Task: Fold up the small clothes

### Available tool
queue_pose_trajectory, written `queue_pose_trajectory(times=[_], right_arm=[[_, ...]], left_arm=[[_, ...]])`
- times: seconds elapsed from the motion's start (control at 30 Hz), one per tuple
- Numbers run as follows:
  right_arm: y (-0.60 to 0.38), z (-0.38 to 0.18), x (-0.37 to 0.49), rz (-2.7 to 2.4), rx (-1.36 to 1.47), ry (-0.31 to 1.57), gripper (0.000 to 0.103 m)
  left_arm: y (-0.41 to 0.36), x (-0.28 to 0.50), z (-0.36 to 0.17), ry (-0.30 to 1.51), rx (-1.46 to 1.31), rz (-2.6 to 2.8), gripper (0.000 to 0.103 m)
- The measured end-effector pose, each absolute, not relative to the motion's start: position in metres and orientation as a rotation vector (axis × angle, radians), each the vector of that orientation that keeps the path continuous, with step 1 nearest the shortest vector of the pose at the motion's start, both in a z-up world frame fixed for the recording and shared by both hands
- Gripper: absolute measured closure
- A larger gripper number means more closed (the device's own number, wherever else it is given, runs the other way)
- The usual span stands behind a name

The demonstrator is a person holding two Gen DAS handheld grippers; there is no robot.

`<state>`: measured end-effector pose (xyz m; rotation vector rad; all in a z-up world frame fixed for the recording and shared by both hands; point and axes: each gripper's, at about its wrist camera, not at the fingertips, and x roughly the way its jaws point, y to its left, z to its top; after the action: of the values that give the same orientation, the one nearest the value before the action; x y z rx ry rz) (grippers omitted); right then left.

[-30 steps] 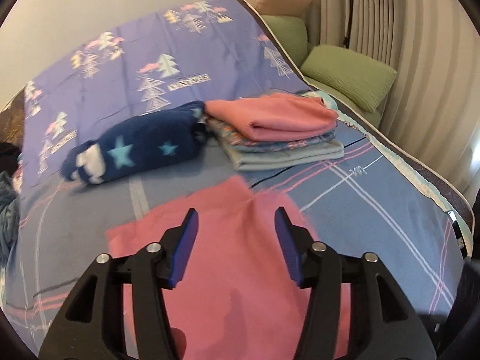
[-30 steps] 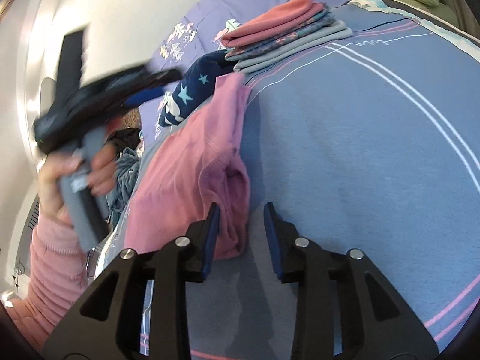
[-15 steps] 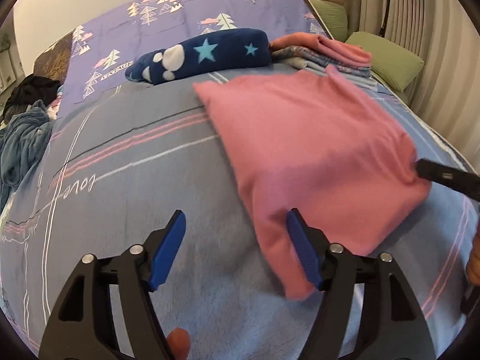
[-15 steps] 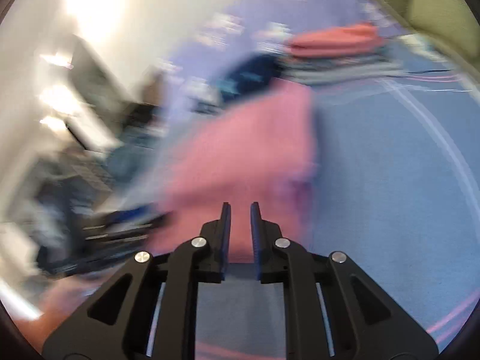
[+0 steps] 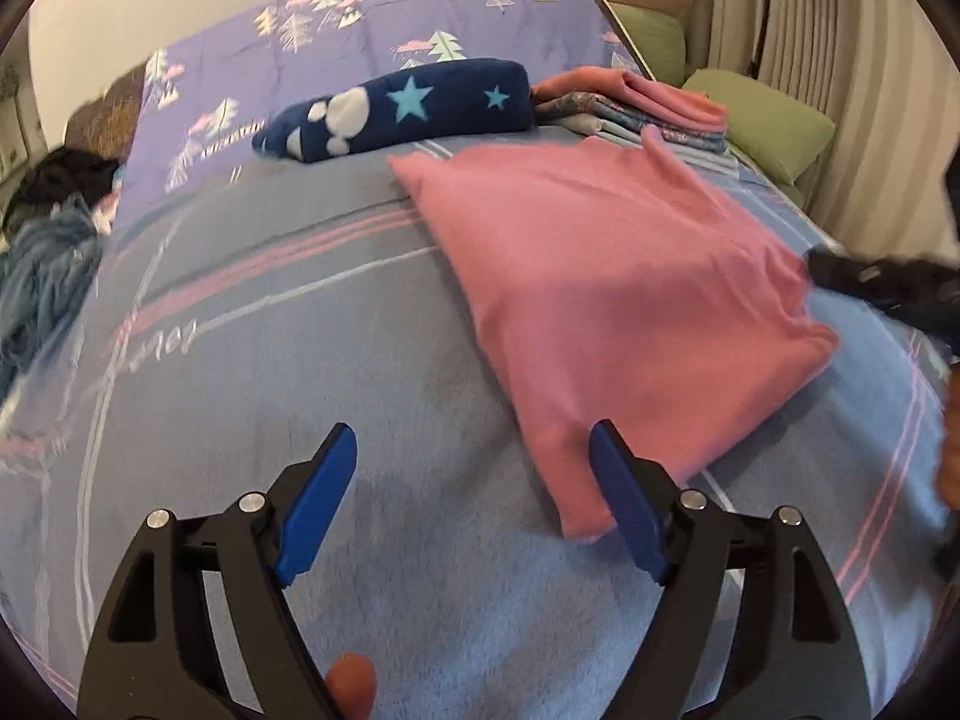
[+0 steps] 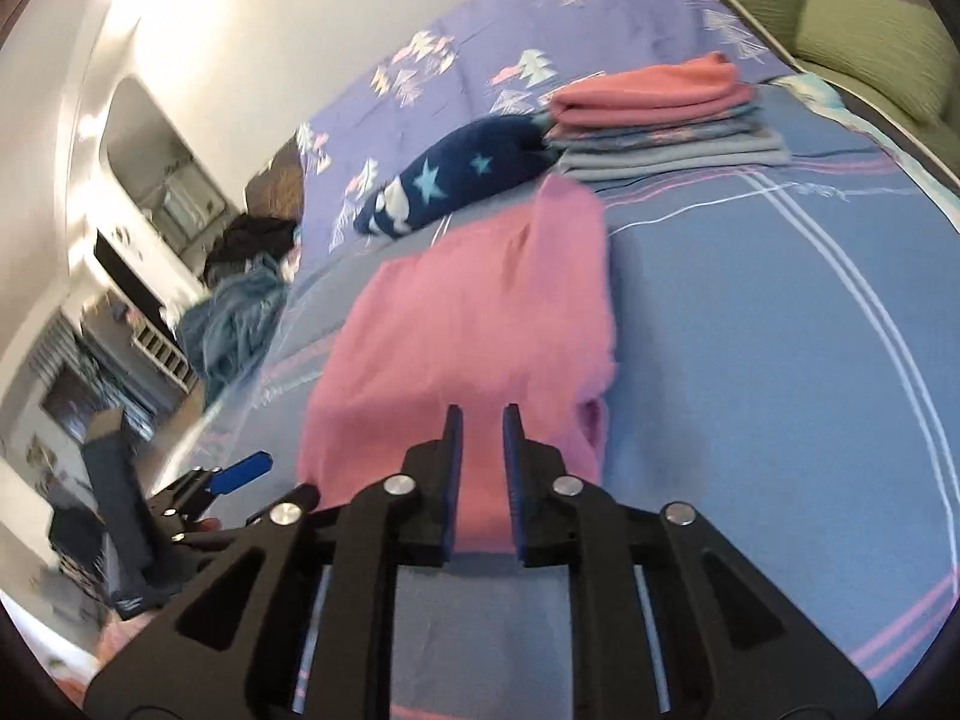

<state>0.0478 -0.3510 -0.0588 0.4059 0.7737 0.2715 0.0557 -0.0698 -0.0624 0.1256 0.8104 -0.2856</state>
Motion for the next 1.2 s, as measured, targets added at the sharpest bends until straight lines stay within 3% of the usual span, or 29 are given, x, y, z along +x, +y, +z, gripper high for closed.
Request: queue_pose_trajectory(times=[0.07,0.27,0.57,0.97,1.13,1.17,1.2], right_arm=[[-0.359,-0.083,0.065,0.165,0.427,0.882,0.091],[-0.383,-0.092,0.058,0.242,0.609,0.829,0.090],[-0.372,-0.090,0.051,0.230,0.544,0.805,0.085],[-0.371,-0.090,0.049,0.223,0.523,0.796,0.084],[-0.328,-0.058,0.018,0.417,0.374,0.698,0.078],[-0.312,-0.053,0.014,0.484,0.331,0.701,0.074],[-0.290,-0.052,0.010,0.554,0.286,0.722,0.060]], left_arm=[[-0.060,0.048,-0.058,0.802,0.095,-0.290,0.022],[-0.062,0.022,-0.060,0.806,0.183,-0.372,0.022],[-0.082,0.043,-0.064,0.805,0.185,-0.240,0.022],[-0.048,0.024,-0.068,0.836,0.107,-0.204,0.020],[-0.036,0.014,-0.052,0.781,0.079,-0.245,0.020],[-0.033,0.016,-0.051,0.779,0.071,-0.236,0.020],[-0.028,0.019,-0.051,0.779,0.061,-0.216,0.020]])
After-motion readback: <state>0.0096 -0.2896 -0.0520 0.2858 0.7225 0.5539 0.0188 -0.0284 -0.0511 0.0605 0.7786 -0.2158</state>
